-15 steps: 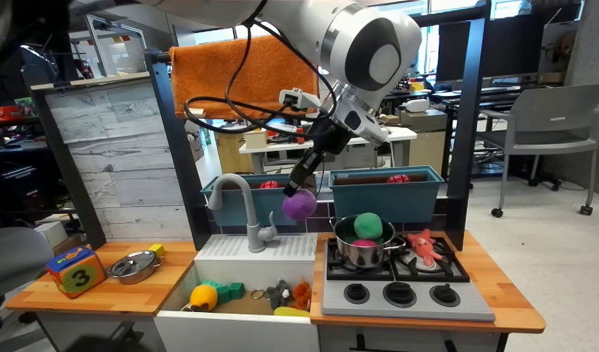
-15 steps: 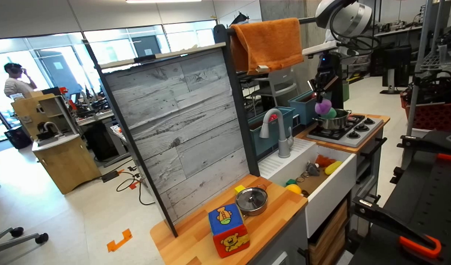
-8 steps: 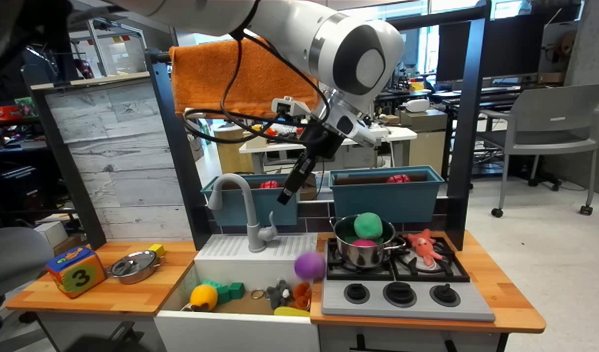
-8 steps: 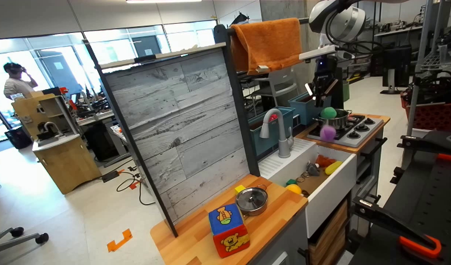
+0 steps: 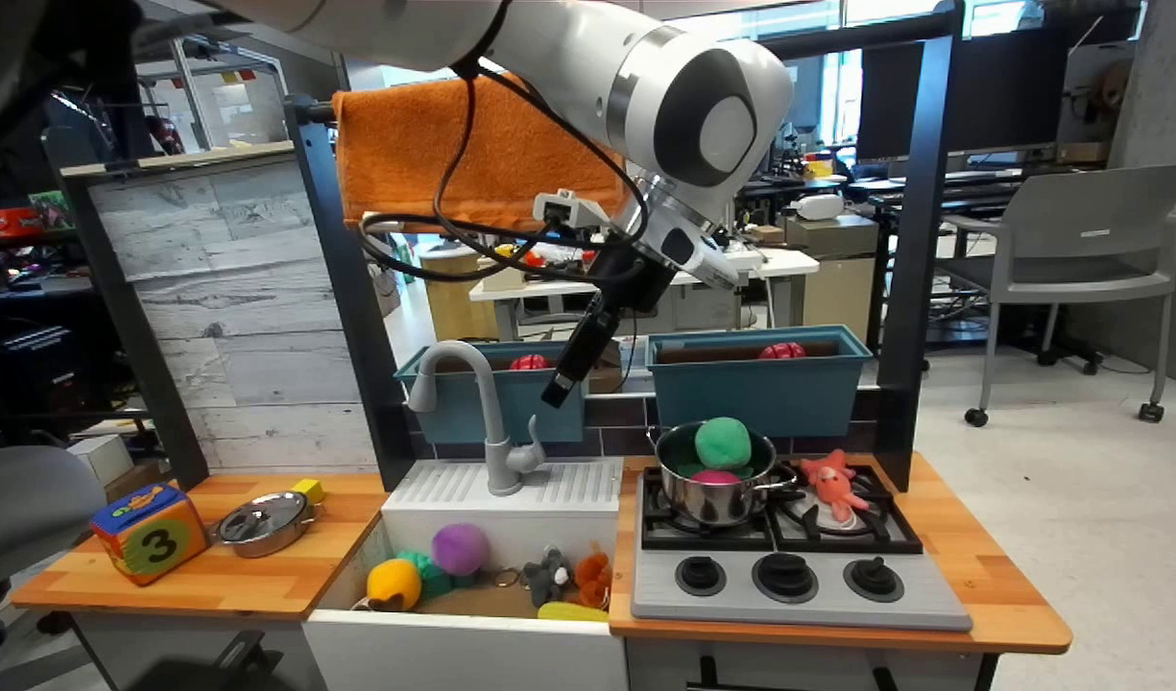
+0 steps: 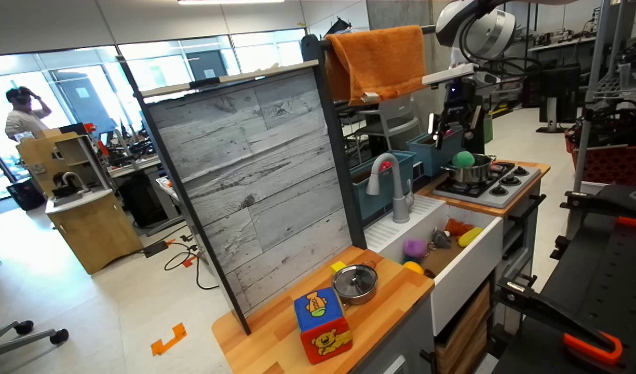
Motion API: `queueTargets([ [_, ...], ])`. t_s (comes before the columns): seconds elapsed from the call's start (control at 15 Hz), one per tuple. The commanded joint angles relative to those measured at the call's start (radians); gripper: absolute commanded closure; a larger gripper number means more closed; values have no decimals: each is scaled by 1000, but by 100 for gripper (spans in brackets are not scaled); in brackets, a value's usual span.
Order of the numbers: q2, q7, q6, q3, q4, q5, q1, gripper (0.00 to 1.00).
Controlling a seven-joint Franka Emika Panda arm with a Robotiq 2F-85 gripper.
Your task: Put the purple object inside the sink
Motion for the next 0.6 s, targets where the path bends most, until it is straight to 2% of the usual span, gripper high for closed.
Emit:
queueTargets([
  [0.0,-5,-7,-44,3,13,-7,2,0],
  [0.53,7,3,-22,2,15,-2,0,0],
])
